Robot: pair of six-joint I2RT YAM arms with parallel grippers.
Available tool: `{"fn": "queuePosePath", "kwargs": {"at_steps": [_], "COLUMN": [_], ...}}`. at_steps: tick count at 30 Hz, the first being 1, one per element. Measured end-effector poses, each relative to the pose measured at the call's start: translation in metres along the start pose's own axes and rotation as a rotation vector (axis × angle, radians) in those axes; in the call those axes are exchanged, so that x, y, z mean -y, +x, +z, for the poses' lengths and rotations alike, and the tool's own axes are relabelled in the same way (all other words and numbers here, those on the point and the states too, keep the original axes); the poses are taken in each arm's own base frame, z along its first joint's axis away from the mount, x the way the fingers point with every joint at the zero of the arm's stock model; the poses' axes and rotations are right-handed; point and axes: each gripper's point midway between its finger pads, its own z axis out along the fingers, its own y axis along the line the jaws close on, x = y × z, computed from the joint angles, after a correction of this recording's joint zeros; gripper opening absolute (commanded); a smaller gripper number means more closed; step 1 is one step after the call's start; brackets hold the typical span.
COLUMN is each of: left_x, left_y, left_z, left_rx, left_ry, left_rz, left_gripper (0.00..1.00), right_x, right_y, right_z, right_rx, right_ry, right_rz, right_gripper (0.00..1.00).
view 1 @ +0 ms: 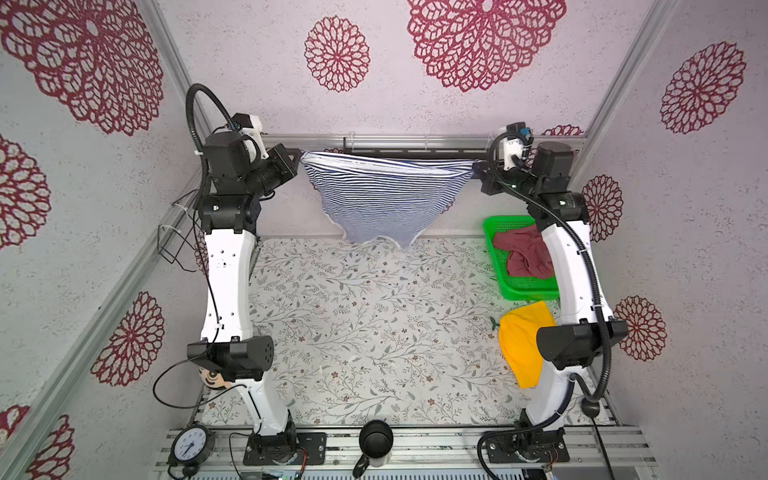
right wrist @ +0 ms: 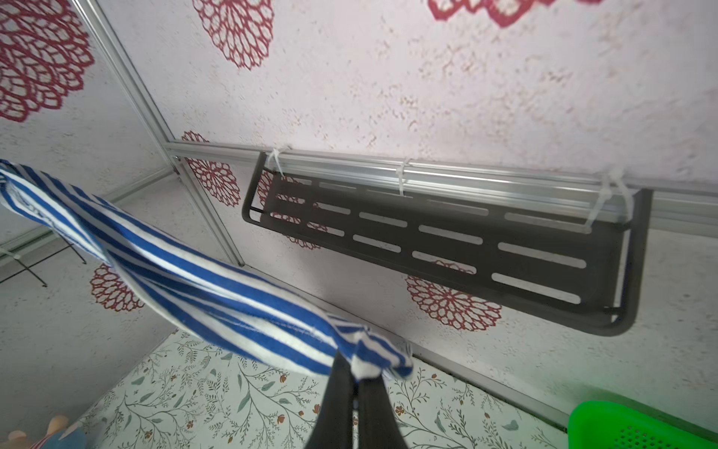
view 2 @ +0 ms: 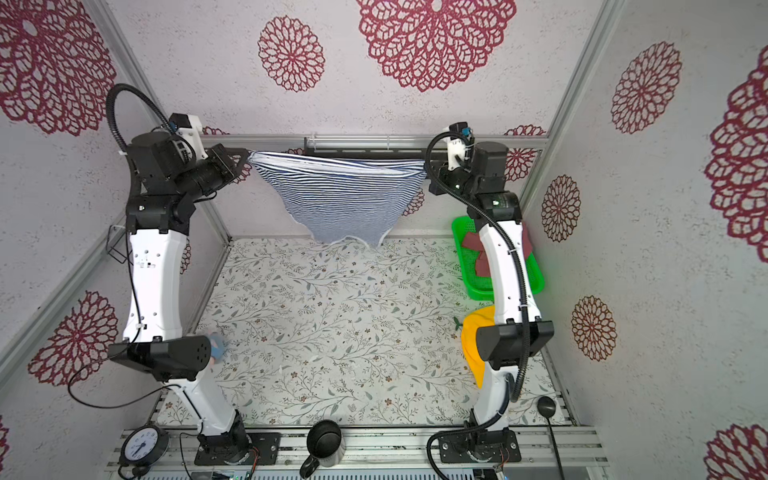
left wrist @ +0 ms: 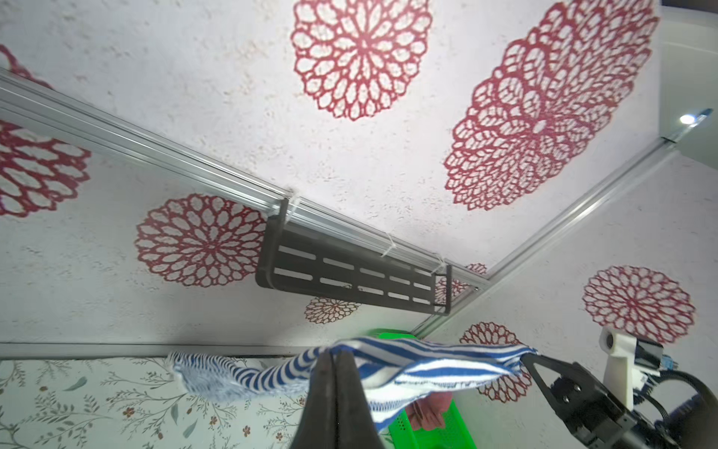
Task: Fold and stack tank tops
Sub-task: Smooth out the tank top at the center of the table.
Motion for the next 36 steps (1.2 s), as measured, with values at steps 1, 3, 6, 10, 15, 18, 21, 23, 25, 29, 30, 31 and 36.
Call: {"fn": "queuePosePath", "kwargs": {"at_steps": [1, 3, 6, 10, 15, 18, 21, 23, 25, 29, 30, 31, 36], "left_x": [0.001, 0.003, -0.005, -0.044, -0.110, -0.118, -0.106, -0.099, -0.099, -0.105, -0.105, -0.103, -0.092], "left_y": [0.011, 0.037, 0.092, 0.181, 0.320, 0.391, 0.418, 0.420, 0.420, 0.418, 0.415, 0.412, 0.384], "left_z": [-0.009, -0.026, -0.056, -0.089, -0.117, -0.142, -0.163, -0.172, -0.179, -0.192, -0.194, -0.194, -0.185], "left_rx": [-0.014, -0.043, -0.099, -0.193, -0.423, -0.589, -0.671, -0.681, -0.683, -0.693, -0.696, -0.698, -0.667], "left_ry": [-0.003, -0.009, -0.038, -0.127, -0.280, -0.327, -0.319, -0.317, -0.337, -0.400, -0.407, -0.406, -0.396], "left_rz": [-0.002, -0.004, -0.018, -0.068, -0.202, -0.244, -0.247, -0.239, -0.237, -0.224, -0.222, -0.211, -0.147], "left_gripper": [0.00, 0.00, 0.00, 0.00, 0.00, 0.00, 0.00, 0.00, 0.28, 0.65, 0.69, 0.72, 0.69], "right_x": [-0.006, -0.018, -0.035, -0.043, -0.043, -0.058, -0.074, -0.083, -0.086, -0.087, -0.086, -0.086, -0.077], "right_y": [0.002, 0.010, 0.044, 0.144, 0.320, 0.379, 0.380, 0.368, 0.364, 0.372, 0.372, 0.370, 0.345], "right_z": [-0.010, -0.028, -0.054, -0.078, -0.112, -0.147, -0.167, -0.173, -0.180, -0.194, -0.197, -0.200, -0.203], "right_rx": [-0.002, -0.010, -0.043, -0.170, -0.493, -0.624, -0.623, -0.596, -0.602, -0.668, -0.685, -0.697, -0.684], "right_ry": [-0.010, -0.031, -0.060, -0.074, -0.038, -0.022, -0.039, -0.056, -0.050, -0.003, 0.010, 0.026, 0.091], "right_rz": [0.000, 0.003, 0.020, 0.094, 0.293, 0.391, 0.430, 0.432, 0.443, 0.472, 0.475, 0.472, 0.417], "right_gripper": [0.00, 0.00, 0.00, 0.00, 0.00, 0.00, 0.00, 0.01, 0.33, 0.61, 0.62, 0.62, 0.58]}}
